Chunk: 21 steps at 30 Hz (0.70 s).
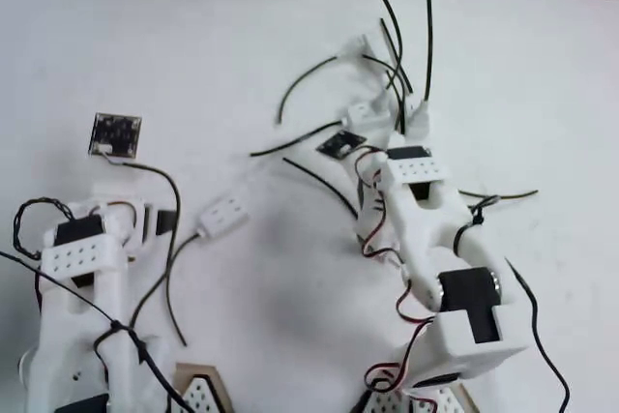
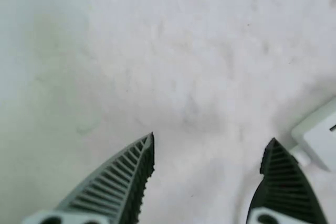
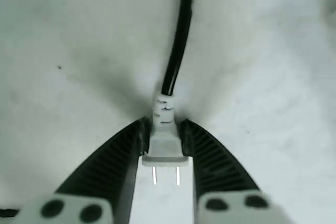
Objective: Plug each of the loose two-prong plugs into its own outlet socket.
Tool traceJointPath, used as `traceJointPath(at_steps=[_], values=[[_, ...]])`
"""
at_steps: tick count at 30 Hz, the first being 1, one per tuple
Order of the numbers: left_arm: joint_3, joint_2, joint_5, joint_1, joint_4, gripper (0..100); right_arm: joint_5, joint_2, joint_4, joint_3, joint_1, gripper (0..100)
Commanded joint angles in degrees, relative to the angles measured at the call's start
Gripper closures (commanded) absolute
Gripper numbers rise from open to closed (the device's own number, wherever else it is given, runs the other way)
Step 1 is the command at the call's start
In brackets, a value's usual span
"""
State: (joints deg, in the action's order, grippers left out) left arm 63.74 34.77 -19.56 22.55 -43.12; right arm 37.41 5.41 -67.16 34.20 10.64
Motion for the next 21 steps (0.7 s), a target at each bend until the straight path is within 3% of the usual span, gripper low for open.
traceJointPath(at_steps=[1,13,21], values=[[-0.2,1.6,-0.1,-0.7,1.0,68,0.3,-4.3,-2.3,-0.4,0.4,87.9],[-0.2,1.6,-0.1,-0.7,1.0,68,0.4,-20.4,-8.3,6.4,4.1,87.5],[-0.2,1.6,-0.1,-0.7,1.0,68,4.6,-20.3,3.3,14.9,0.0,87.5]])
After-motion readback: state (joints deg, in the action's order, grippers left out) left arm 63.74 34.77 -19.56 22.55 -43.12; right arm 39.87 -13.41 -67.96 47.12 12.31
